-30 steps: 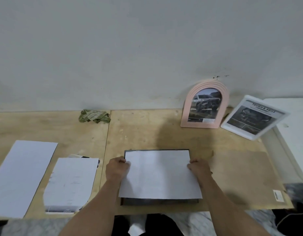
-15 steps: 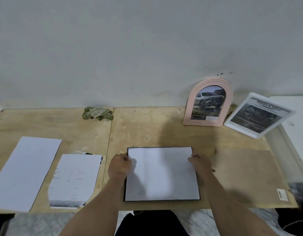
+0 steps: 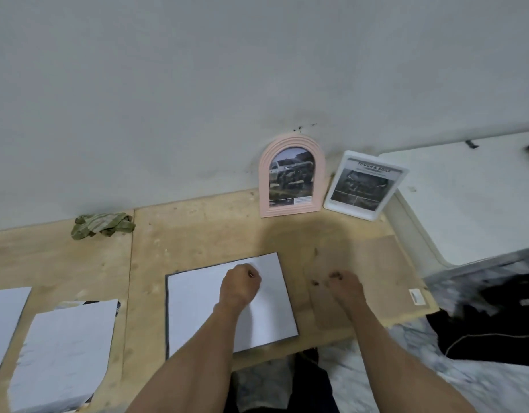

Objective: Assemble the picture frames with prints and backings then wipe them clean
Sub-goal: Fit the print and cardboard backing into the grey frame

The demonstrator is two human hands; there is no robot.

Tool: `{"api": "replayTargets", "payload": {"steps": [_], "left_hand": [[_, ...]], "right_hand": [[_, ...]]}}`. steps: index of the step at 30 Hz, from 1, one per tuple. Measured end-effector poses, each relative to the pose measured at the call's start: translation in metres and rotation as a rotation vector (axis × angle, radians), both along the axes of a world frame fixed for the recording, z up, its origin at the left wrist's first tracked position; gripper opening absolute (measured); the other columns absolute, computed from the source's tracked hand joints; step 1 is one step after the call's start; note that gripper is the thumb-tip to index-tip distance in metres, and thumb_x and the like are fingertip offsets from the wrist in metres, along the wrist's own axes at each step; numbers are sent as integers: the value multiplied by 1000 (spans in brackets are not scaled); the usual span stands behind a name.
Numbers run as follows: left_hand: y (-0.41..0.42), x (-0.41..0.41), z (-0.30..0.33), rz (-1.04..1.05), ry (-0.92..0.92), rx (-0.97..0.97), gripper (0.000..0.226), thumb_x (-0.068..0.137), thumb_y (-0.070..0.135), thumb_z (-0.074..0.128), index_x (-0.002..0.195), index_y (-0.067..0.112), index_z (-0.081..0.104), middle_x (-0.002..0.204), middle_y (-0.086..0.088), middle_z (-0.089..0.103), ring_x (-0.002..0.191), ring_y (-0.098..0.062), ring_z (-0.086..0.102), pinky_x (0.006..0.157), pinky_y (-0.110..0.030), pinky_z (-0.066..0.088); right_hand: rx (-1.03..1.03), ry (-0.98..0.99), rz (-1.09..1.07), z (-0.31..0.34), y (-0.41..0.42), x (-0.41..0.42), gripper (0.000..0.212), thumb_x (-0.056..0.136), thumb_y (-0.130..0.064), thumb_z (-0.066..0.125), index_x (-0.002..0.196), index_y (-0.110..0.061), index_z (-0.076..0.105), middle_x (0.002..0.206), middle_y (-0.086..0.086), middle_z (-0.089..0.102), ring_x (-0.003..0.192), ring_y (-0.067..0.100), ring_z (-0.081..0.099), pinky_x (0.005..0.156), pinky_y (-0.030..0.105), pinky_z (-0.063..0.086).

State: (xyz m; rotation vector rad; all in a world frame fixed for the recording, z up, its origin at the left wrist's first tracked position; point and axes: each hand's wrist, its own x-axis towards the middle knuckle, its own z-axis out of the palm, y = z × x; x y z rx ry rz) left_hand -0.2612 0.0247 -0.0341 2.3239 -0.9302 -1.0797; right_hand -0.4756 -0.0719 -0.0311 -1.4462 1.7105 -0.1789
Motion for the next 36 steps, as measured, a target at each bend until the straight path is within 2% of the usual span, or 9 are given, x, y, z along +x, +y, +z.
{"api": "replayTargets", "payload": {"steps": [2,5,9,13,17,21,27,30,36], "left_hand": [[-25,-29,-4,-56,77,27,20,86,20,56,80,10,72,76,0,69,74,-18,63,66,-25,46],[-52,-66,-13,-91,198,160,22,81,31,55,80,14,69,79,-2,70,70,-20,62,65,-26,49],[-83,-119,-21,-194,-9,316,39,89,46,50,115,19,61,116,-3,66,110,-30,61,86,-31,45],[-90,-143,-24,-80,-89,381,42,96,43,47,124,14,57,127,-9,62,117,-32,57,95,-34,46],[-97,-154,-19,111,-33,392,45,100,36,39,124,3,59,125,-16,62,116,-35,58,100,-38,46],[-94,-152,-24,291,146,350,46,95,39,44,112,1,63,115,-13,67,107,-35,62,97,-39,49],[-77,-120,-16,472,462,85,15,83,2,55,77,2,69,66,-12,64,56,-23,57,59,-30,54],[-56,-79,-6,511,450,-39,19,83,-2,57,72,7,70,64,-7,65,55,-21,55,54,-29,50],[48,34,-6,582,232,-79,28,94,0,55,67,2,61,65,-13,59,57,-23,49,56,-31,46]], "right_hand": [[-6,59,-18,2,-21,-34,12,86,-7,56,90,-1,66,86,11,60,79,25,54,60,30,38],[-23,151,-55,-5,-51,-82,19,85,-6,53,92,7,64,98,25,65,80,36,58,70,44,47],[-11,422,35,-20,-93,-150,44,86,-20,46,127,-5,49,131,20,47,119,38,44,98,46,40],[85,532,53,-35,-115,-180,59,93,-29,50,142,-3,31,144,20,34,132,39,34,110,47,29],[91,450,-36,-35,-126,-184,38,90,-23,52,123,-4,51,114,17,59,97,34,58,83,37,49],[82,304,-100,-36,-136,-197,15,92,-10,46,94,-2,60,96,19,64,79,31,55,69,29,41],[13,72,-375,-27,-130,-193,17,91,-6,43,82,-5,57,89,17,59,68,24,51,65,30,45],[34,-9,-385,-21,-114,-149,21,88,-6,47,69,-12,52,82,16,57,73,26,54,71,41,50],[132,-108,-182,-21,-49,-25,16,84,-9,53,73,-3,63,73,19,62,59,27,56,50,28,41]]}}
